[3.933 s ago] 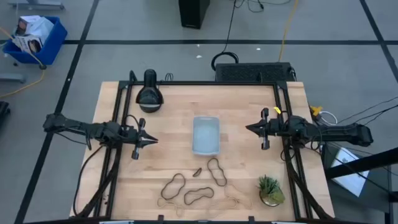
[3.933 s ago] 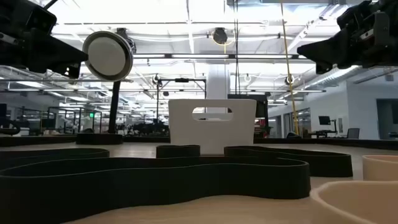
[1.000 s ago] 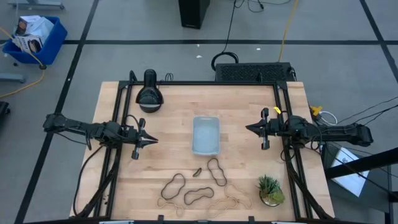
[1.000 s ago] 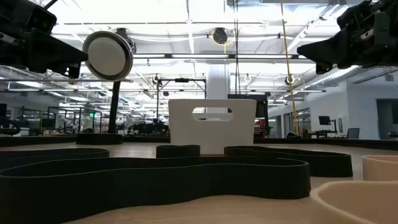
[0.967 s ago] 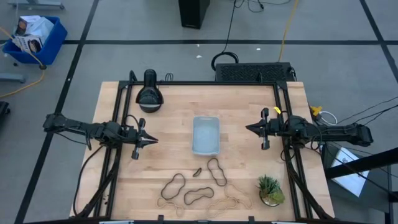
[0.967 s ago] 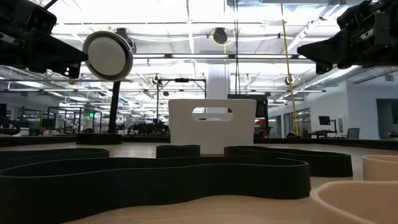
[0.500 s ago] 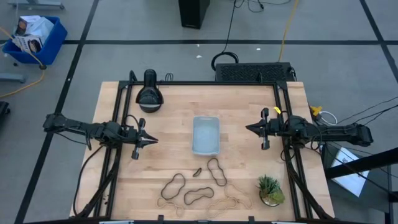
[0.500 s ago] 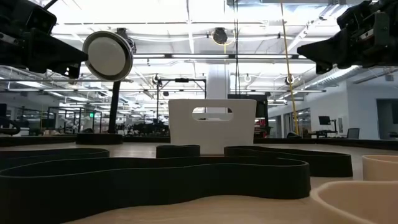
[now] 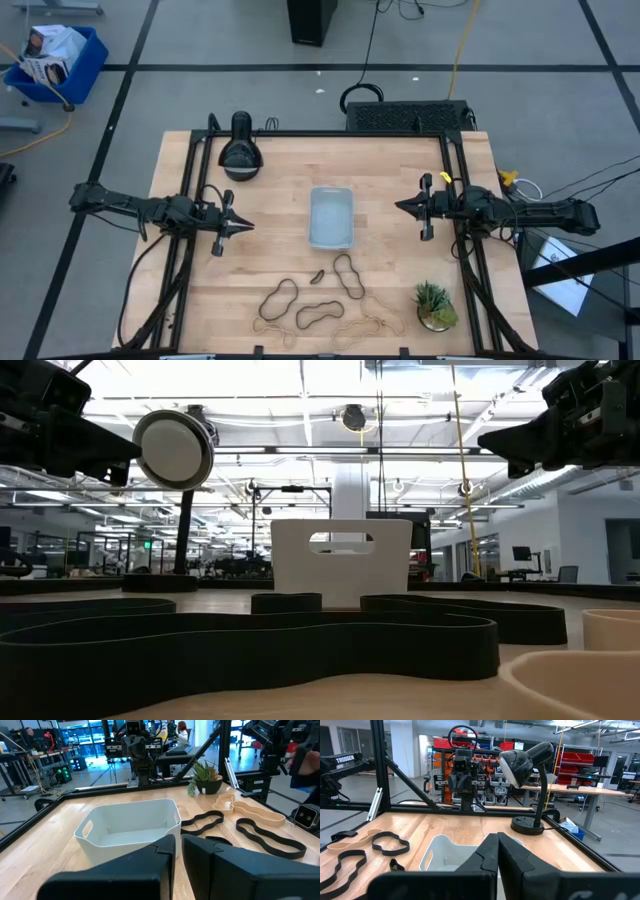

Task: Pick and place rubber bands into bin
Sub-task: Put the right brown rubber band into the gray bin

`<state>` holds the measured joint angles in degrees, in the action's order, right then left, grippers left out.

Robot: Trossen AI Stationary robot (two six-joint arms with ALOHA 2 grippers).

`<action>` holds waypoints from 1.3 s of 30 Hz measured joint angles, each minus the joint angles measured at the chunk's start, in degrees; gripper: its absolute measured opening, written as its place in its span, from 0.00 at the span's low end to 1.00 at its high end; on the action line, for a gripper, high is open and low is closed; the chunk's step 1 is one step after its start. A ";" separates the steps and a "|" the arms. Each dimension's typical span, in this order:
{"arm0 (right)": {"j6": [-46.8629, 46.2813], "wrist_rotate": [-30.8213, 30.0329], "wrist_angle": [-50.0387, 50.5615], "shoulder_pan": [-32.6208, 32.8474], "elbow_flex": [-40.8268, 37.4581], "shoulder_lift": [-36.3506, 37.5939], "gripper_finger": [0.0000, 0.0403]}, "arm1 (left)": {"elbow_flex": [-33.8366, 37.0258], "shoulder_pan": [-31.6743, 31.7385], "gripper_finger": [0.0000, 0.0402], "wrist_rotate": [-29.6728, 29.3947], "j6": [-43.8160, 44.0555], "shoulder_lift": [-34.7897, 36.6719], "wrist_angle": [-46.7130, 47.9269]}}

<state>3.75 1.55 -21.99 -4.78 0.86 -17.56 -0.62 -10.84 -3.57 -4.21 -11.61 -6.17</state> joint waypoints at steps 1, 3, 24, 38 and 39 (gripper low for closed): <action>0.00 0.02 0.00 -0.02 -0.01 0.00 0.00 | 0.00 0.00 0.10 0.01 -0.01 0.02 0.00; 0.00 0.01 -0.01 -0.01 -0.01 0.00 0.00 | -0.01 0.01 0.10 0.01 0.00 0.01 0.01; 0.25 0.00 -1.12 -0.01 -0.01 0.02 0.00 | -0.01 0.01 0.10 0.02 0.52 0.02 -4.75; 3.42 -11.41 14.86 8.97 17.92 -10.72 0.10 | -0.01 -0.12 0.10 -3.09 -13.17 -0.01 -10.44; 3.37 -12.31 17.20 10.64 20.12 -13.10 0.12 | -0.01 -0.10 0.10 -4.58 -14.65 0.02 -11.64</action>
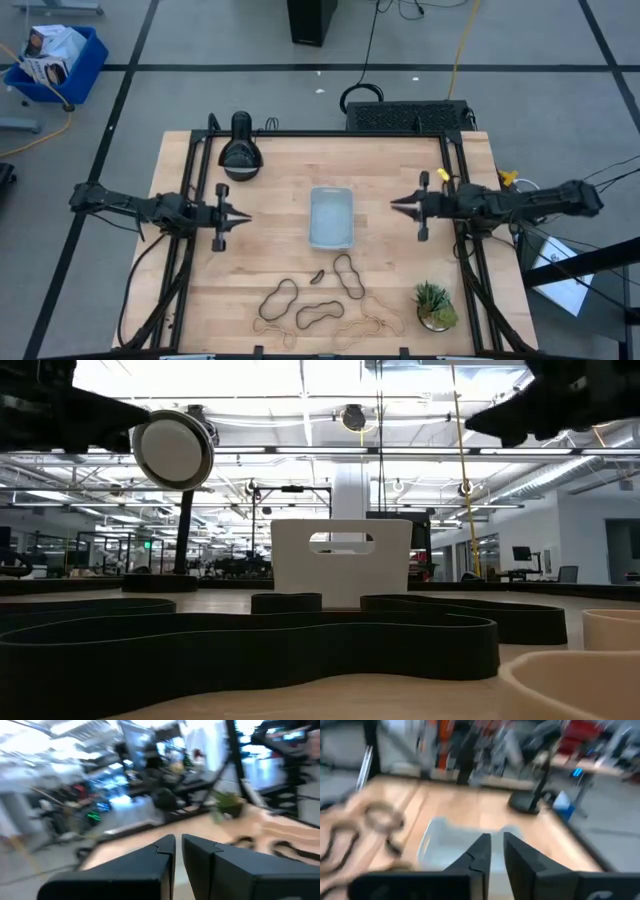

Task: Pick and place rubber bands into bin
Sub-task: Put the right brown rubber band into the gray bin

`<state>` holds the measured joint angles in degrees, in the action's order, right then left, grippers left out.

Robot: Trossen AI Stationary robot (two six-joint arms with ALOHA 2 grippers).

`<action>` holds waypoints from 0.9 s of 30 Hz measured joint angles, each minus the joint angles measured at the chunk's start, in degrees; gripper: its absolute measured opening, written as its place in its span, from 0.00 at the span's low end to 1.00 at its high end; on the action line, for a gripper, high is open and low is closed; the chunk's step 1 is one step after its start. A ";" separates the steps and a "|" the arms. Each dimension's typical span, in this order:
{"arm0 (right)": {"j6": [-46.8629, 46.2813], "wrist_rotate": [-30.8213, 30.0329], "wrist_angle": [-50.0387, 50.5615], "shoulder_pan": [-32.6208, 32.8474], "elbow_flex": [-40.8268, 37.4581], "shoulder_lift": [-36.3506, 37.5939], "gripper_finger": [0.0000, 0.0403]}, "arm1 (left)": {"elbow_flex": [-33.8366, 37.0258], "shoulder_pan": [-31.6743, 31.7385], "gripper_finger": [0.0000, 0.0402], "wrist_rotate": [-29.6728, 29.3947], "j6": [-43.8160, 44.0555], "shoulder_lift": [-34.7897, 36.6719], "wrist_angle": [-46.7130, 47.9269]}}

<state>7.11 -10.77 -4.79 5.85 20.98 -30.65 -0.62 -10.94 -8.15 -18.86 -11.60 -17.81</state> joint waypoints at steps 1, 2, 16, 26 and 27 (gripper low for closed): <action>-0.03 -0.95 1.66 1.66 2.48 -2.63 0.14 | 0.00 0.00 0.10 -1.64 -1.58 0.00 -1.27; -0.08 -2.02 2.73 3.37 5.15 -5.18 0.17 | 0.00 0.00 0.10 -3.33 -3.31 -0.02 -2.64; -15.55 -13.31 28.12 23.89 32.00 -38.33 0.39 | -0.02 0.00 0.10 -14.96 -4.99 0.00 -8.19; -24.88 -13.77 22.19 34.52 33.90 -54.99 0.43 | -0.02 0.00 0.10 -14.87 -1.94 0.00 -7.76; -25.42 -14.49 21.92 35.42 33.90 -56.76 0.43 | -0.02 0.00 0.10 -14.85 -1.69 0.00 -7.75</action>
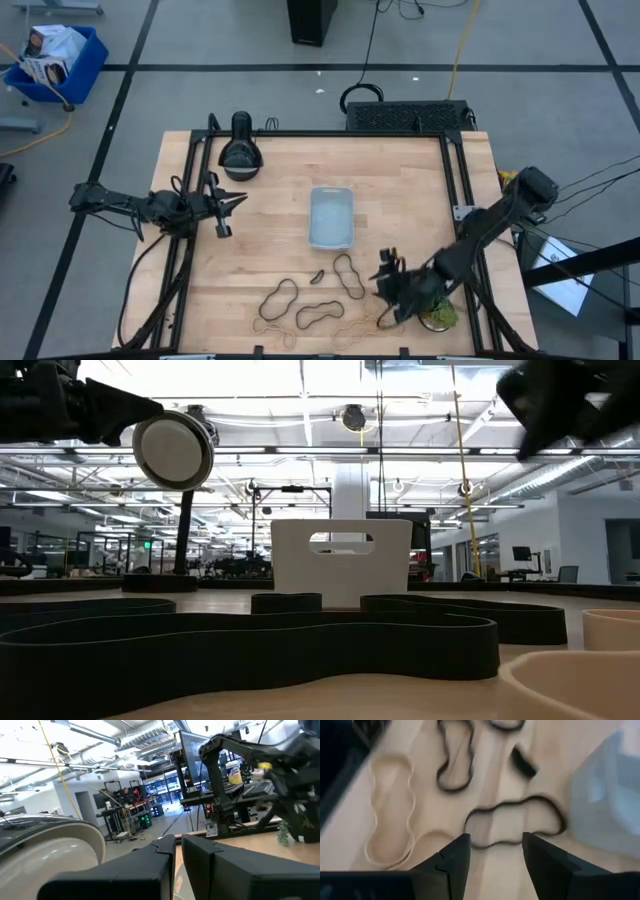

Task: Pick and place rubber bands into bin
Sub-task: Put the right brown rubber band into the gray bin

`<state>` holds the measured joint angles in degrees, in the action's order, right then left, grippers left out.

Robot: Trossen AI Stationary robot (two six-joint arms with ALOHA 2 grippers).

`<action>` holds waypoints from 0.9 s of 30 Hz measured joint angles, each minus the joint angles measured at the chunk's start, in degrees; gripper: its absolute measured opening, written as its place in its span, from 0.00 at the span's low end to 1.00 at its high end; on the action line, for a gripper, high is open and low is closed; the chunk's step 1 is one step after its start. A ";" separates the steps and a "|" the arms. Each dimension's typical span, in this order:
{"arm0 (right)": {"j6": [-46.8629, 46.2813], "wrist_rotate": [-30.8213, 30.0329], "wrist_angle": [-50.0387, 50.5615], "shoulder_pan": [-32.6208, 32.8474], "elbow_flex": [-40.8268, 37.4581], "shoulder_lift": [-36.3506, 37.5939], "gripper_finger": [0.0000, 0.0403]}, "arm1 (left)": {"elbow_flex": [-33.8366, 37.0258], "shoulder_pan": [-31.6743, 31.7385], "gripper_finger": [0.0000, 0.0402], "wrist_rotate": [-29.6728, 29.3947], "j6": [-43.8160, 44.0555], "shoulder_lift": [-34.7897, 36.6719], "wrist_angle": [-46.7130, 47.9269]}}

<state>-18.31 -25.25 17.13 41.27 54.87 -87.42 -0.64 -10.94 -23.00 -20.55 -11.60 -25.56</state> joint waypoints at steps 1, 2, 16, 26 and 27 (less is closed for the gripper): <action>-0.56 -0.30 0.21 0.69 -0.01 -1.48 0.43 | 0.02 0.00 0.10 0.00 0.13 0.00 -0.02; -1.32 -0.30 0.50 1.23 -0.02 -2.82 0.43 | 0.02 0.00 0.10 0.00 0.19 0.00 -0.02; -12.75 4.39 2.88 3.87 5.78 -13.57 0.43 | 0.02 -0.02 0.10 0.04 0.48 0.00 -0.01; -22.04 6.85 7.75 3.85 6.47 -17.93 0.43 | 0.02 -0.02 0.10 0.21 2.91 0.00 0.01; -22.47 7.26 7.81 3.83 6.47 -17.99 0.42 | 0.02 -0.02 0.10 0.22 2.88 0.00 0.00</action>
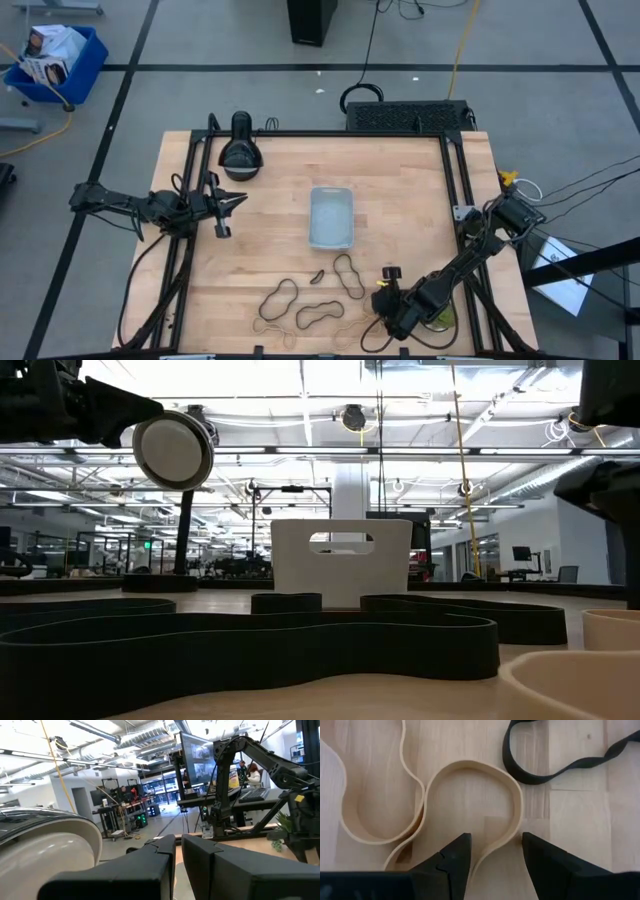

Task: Pick and place rubber bands into bin
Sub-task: Put the right brown rubber band into the gray bin

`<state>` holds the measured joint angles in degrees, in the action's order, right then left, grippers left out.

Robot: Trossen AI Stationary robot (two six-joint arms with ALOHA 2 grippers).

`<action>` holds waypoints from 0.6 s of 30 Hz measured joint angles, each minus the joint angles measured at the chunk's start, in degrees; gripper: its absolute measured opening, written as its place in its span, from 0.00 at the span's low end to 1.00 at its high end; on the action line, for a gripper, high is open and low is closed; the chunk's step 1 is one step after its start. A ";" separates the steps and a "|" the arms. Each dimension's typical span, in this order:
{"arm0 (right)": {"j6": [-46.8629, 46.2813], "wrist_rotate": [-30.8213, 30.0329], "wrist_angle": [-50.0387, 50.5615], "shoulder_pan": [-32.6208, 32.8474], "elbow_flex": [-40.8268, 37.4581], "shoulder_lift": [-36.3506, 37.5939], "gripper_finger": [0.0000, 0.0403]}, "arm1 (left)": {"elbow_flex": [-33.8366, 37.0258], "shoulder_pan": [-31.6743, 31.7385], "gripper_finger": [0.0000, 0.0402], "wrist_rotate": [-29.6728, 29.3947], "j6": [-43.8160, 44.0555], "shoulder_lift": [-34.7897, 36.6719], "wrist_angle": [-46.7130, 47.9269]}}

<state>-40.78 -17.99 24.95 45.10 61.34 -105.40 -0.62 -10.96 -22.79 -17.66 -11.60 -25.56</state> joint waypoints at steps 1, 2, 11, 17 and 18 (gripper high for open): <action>-0.32 0.24 0.05 -0.02 0.00 -0.02 0.42 | 0.00 0.00 0.10 0.00 0.01 0.00 0.00; -0.57 0.39 0.16 -0.02 0.02 -0.02 0.41 | 0.00 0.00 0.10 -0.02 -0.01 0.00 0.00; -2.12 2.07 -1.41 -1.31 -0.02 -0.05 0.06 | 0.00 0.01 0.10 -0.02 0.11 0.00 0.00; -0.16 -1.33 -1.51 -2.77 -0.31 3.50 0.01 | 0.00 0.00 0.10 -0.02 0.10 0.00 0.01; 0.78 -2.28 -1.59 -3.00 -0.31 4.85 0.01 | 0.00 0.00 0.10 -0.04 0.10 0.00 0.00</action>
<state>-39.99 -20.27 23.36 42.10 61.03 -100.55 -0.62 -10.96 -22.83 -17.56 -11.60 -25.56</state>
